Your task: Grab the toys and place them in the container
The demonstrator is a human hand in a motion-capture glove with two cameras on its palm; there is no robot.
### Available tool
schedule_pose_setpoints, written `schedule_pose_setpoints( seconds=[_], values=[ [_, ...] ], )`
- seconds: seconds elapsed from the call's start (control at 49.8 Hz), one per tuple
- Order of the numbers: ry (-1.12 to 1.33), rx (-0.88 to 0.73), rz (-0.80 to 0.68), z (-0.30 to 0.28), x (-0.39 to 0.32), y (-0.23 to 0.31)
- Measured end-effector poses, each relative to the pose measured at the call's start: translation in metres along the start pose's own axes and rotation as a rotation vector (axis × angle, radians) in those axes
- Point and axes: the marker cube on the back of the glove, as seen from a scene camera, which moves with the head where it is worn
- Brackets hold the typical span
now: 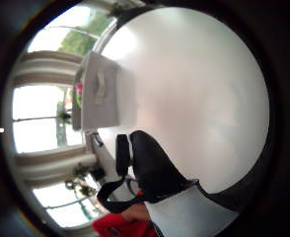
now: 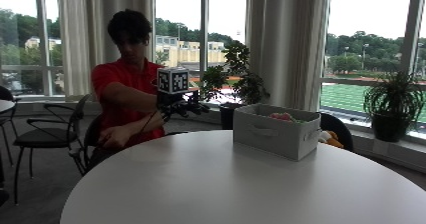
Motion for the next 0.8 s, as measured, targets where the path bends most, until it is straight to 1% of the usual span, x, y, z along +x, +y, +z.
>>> schedule_pose_setpoints(
  seconds=[0.623,0.804],
  values=[
    [-0.008,0.004,0.002,0.004,-0.003,0.002],
    [-0.027,-0.009,0.014,0.014,-0.010,0.001]
  ],
)
